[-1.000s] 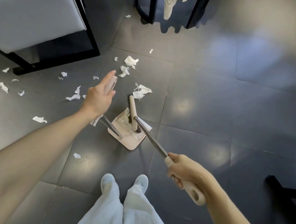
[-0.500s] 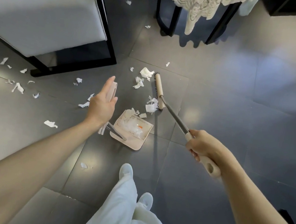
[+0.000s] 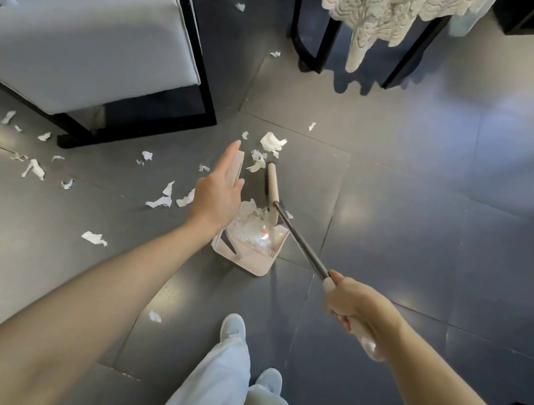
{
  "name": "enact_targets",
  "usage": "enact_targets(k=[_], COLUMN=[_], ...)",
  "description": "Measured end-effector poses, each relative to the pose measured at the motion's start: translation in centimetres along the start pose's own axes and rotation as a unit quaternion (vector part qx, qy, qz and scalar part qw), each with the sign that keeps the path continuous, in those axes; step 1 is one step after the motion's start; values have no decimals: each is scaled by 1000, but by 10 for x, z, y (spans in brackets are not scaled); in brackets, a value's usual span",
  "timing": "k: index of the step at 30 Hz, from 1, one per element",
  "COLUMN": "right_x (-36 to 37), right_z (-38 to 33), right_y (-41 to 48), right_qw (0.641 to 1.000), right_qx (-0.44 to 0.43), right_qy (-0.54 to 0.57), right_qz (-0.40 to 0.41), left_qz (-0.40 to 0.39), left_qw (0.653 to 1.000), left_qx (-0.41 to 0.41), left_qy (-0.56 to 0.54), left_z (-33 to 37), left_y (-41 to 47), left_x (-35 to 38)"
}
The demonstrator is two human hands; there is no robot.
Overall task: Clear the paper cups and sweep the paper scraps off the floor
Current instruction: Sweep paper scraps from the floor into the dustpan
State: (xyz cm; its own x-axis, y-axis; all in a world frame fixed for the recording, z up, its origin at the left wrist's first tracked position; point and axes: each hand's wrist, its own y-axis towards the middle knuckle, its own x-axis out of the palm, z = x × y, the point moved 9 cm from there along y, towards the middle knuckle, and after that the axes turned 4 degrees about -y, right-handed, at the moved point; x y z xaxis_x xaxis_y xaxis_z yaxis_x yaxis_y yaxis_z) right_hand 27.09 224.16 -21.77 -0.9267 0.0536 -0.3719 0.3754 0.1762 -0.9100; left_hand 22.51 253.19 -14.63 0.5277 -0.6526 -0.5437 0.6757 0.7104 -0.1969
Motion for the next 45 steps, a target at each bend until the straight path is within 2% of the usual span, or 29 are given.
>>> enact_targets(k=[7, 13, 18, 24, 28, 31, 34, 37, 42, 45], right_x=[-49, -107, -174, -261, -308, -338, -345, -325, -281, -261], right_z=[8, 18, -7, -58, -77, -102, -145, -182, -195, -195], right_y=[-43, -40, -3, 76, 131, 159, 180, 192, 167, 144], right_qw=[997, 997, 996, 982, 969, 959, 956, 948, 908, 898], right_qx=[-9, -24, -45, -70, -48, -66, -114, -145, -154, -167], right_qy=[-60, -62, -67, -140, -219, -249, -247, -278, -388, -402], right_qz=[-46, -24, 24, 106, 107, 122, 110, 57, -34, -61], left_qz=[-11, 38, 95, 156, 173, 187, 213, 232, 225, 225], left_qw=[1000, 999, 994, 985, 979, 974, 966, 958, 958, 960], left_qx=[-1, -25, -46, -75, -106, -125, -147, -168, -174, -166], left_qy=[-3, -30, -14, -25, -9, -20, -1, 4, 17, 27], left_z=[3, 7, 14, 31, 46, 50, 47, 40, 42, 43], left_y=[5, 12, 31, 64, 84, 95, 108, 113, 119, 122], left_x=[-1, -3, -2, 7, 20, 26, 15, 6, 10, 9])
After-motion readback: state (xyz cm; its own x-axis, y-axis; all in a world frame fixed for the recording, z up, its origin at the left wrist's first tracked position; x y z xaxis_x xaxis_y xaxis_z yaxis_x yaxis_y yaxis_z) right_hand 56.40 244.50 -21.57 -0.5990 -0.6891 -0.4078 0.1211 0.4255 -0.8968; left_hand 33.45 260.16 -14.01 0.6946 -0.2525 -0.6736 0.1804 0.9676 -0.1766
